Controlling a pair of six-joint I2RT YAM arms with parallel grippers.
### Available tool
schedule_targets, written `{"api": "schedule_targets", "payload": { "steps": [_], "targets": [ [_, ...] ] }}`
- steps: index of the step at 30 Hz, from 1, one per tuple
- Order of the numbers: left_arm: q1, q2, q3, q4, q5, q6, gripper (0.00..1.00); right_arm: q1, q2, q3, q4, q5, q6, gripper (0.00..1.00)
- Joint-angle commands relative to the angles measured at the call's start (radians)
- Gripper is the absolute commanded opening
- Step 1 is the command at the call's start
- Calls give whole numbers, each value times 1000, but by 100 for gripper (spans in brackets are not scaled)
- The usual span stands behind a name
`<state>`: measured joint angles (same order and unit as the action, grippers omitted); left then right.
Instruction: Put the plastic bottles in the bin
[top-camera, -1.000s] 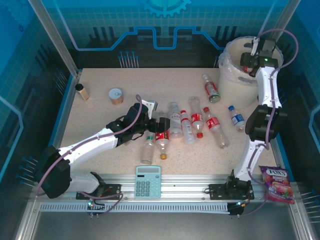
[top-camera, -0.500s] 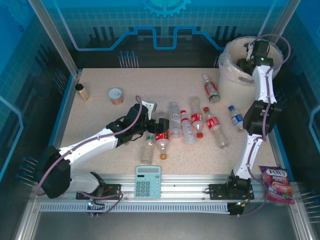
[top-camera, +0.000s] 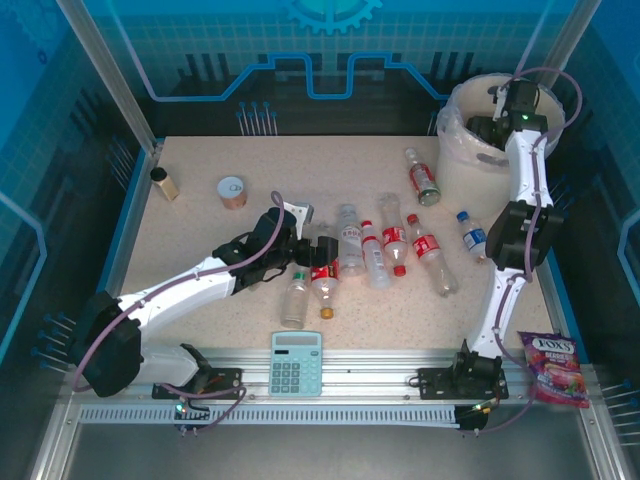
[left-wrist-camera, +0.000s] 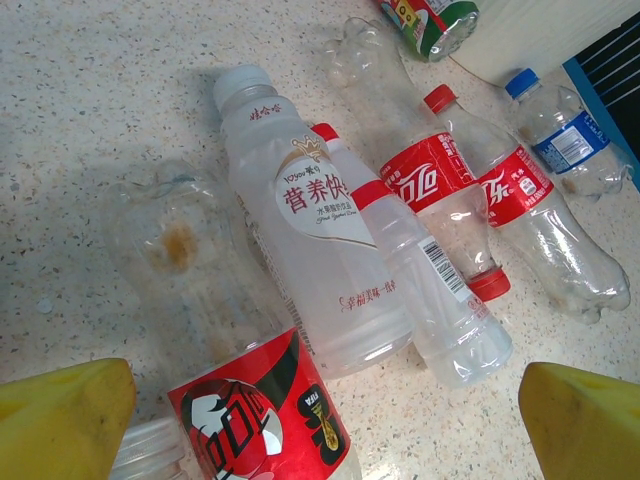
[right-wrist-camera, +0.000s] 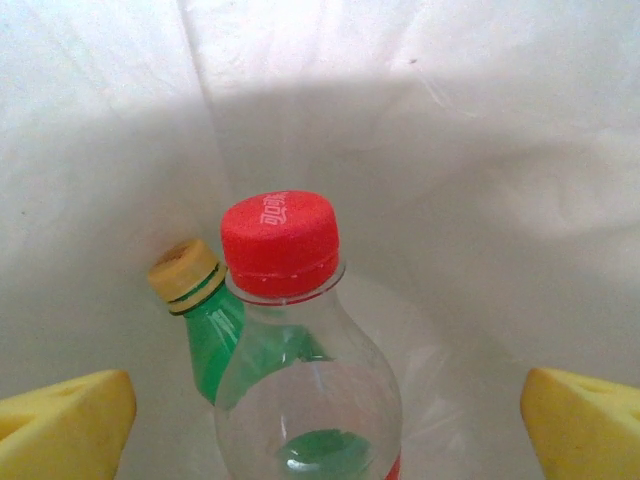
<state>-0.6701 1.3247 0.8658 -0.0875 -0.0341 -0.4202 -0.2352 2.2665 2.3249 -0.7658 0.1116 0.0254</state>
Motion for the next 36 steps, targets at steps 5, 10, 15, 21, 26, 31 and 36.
{"api": "schedule_targets", "payload": {
  "steps": [5,10,15,21,26,31,36],
  "targets": [
    [17,-18,13,-57,-21,2,99,-18,-117,45,-26,-23,0,100],
    [44,-27,24,-105,-39,9,99,3,-298,-119,103,-12,25,100],
    [99,-59,29,-183,-56,11,99,25,-448,-221,191,20,24,100],
    [229,-96,32,-326,-72,26,99,75,-589,-296,195,15,7,100],
    [299,-58,58,-452,-133,102,99,167,-715,-375,169,-4,-11,100],
    [312,50,80,-511,-134,162,99,255,-823,-436,142,-40,22,100],
    [311,133,78,-520,-115,178,99,328,-924,-521,136,-98,52,100]
  ]
}}
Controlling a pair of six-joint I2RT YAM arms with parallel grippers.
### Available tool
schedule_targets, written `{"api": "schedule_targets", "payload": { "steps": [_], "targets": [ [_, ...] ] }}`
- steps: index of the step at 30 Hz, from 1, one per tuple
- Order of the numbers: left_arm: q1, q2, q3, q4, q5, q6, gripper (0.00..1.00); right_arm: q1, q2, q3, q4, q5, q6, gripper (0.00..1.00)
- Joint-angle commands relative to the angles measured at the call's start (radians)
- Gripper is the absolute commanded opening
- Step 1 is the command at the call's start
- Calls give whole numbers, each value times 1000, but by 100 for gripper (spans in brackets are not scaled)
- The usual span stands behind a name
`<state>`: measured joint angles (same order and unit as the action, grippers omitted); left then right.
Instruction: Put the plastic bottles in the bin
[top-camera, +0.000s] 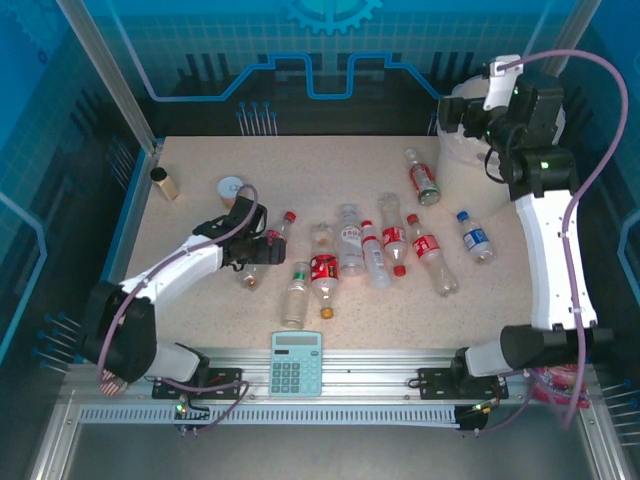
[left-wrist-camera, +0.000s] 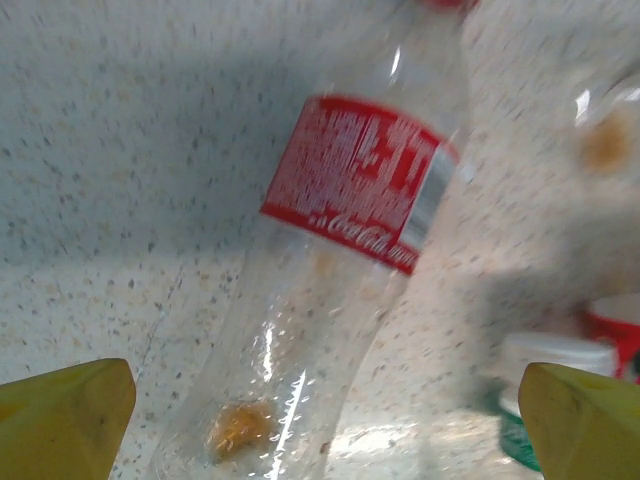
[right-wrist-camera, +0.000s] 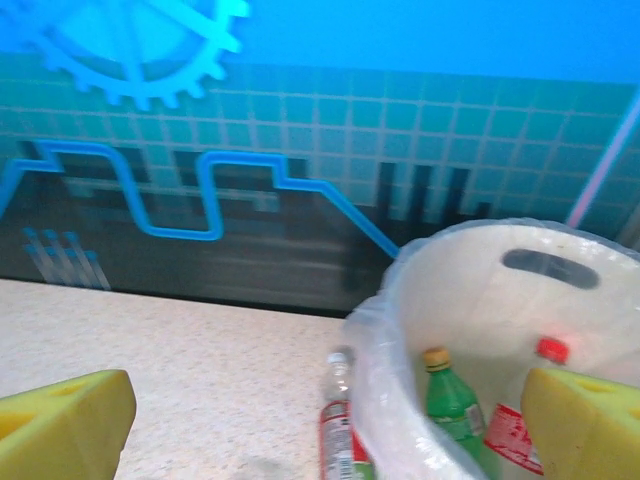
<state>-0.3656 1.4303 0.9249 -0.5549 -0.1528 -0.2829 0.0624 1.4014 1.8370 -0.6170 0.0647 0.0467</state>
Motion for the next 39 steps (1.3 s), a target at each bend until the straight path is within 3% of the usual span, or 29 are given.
{"api": "schedule_targets", "payload": {
  "steps": [1,17,31,39],
  "targets": [
    [7,35,16,-54,1,40,99,37,-75,-48,-15,-60,39,100],
    [8,187,51,-96,-4,23,96,52,-220,-306,-26,-187,122,100],
    [7,267,100,-144,1,-16,69,38,-225,-393,7,-209,145,100],
    [7,238,107,-138,8,-23,56,29,-219,-398,-1,-213,150,100]
  ]
}}
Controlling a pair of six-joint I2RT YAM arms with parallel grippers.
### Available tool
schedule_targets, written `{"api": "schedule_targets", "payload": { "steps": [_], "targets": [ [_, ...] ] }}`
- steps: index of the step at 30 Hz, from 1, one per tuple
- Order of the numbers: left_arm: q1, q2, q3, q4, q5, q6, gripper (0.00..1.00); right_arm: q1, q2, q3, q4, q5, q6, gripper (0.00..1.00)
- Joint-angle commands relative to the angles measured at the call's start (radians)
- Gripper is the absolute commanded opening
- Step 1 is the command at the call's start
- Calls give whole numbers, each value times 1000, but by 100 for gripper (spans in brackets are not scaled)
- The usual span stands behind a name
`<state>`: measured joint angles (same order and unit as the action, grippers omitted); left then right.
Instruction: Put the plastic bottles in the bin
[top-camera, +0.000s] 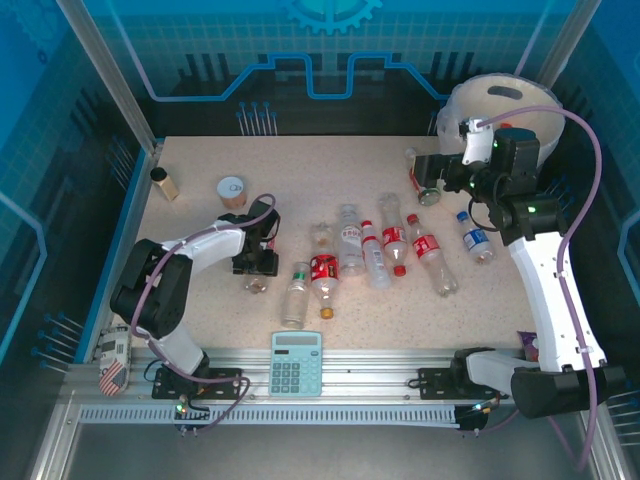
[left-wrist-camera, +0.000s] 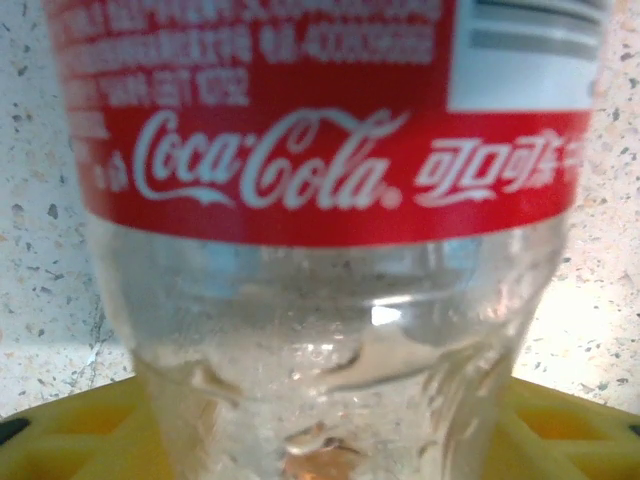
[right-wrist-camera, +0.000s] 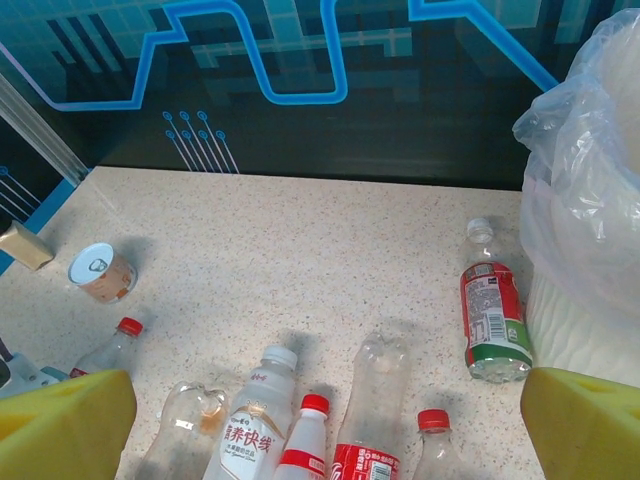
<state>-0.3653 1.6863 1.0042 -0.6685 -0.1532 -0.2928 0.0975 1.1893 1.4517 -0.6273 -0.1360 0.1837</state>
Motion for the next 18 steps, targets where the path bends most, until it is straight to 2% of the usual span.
{"api": "schedule_targets", "payload": {
  "steps": [1,7,12,18],
  "targets": [
    [6,-24,29,-24,8,-12,56,-6,-5,-13,9,-14,15,100],
    [7,-86,48,-21,15,-11,53,-7,2,-23,15,-37,31,100],
    [-10,-202,45,70,71,4,48,16,29,-22,33,-97,70,100],
    [-59,-271,60,193,200,-27,41,154,108,-33,101,-147,152,100]
  ]
}}
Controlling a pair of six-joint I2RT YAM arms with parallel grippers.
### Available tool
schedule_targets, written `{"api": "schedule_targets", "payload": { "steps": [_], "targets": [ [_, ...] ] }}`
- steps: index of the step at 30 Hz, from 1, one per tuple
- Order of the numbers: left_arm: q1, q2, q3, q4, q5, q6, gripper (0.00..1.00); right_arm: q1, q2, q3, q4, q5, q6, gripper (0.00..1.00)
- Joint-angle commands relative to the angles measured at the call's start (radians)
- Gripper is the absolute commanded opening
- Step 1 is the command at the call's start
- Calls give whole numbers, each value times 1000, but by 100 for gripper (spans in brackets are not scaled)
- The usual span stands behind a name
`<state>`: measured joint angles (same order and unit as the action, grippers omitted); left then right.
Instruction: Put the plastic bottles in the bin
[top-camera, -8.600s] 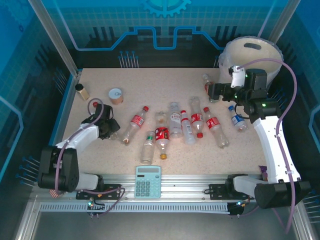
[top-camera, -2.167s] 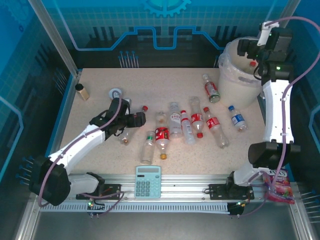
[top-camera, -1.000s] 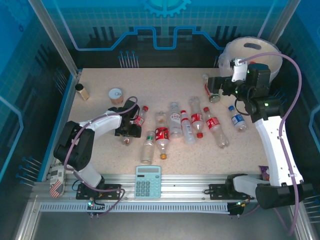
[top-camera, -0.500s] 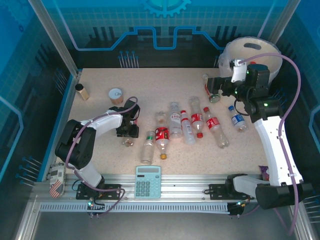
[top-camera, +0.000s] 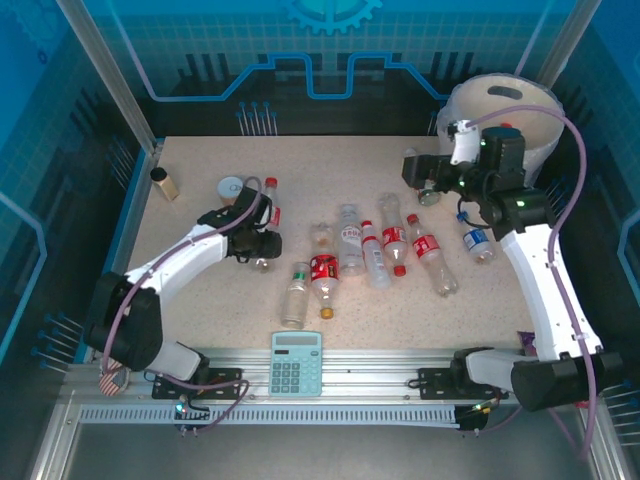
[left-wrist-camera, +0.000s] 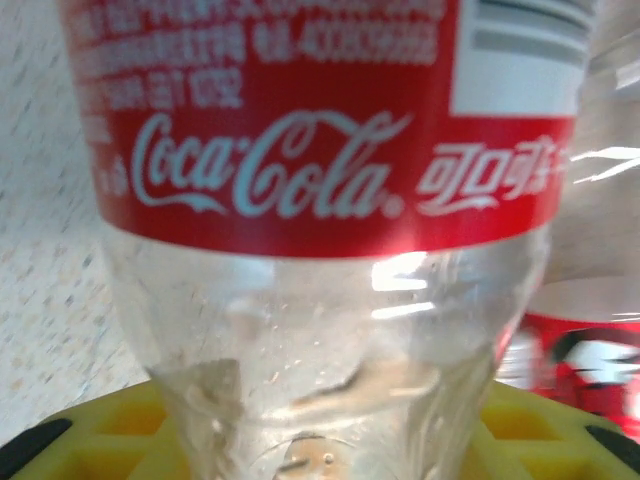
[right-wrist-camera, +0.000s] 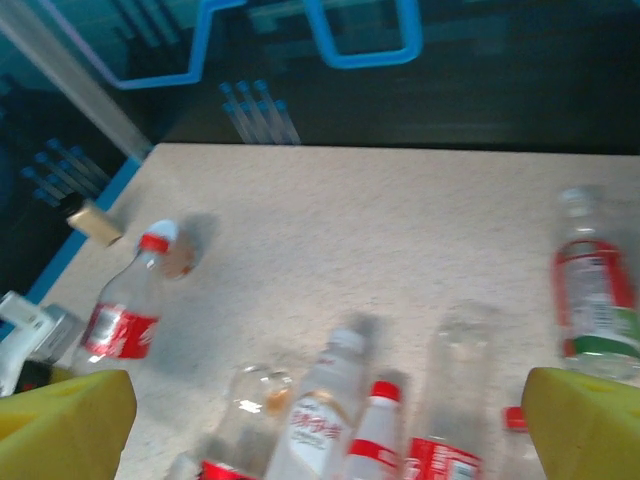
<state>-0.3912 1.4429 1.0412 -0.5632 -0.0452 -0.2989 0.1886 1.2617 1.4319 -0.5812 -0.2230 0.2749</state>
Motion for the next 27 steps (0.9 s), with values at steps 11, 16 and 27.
{"api": "schedule_targets", "payload": {
  "steps": [11,16,27],
  "targets": [
    [-103,-91,-121,585,415,-135,29,195,256,18,171,-252,148,96],
    [-137,-81,-113,581,424,-108,27,207,311,19,233,-319,190,94],
    [-173,-48,-98,637,439,-115,25,233,409,38,317,-400,261,90]
  ]
}}
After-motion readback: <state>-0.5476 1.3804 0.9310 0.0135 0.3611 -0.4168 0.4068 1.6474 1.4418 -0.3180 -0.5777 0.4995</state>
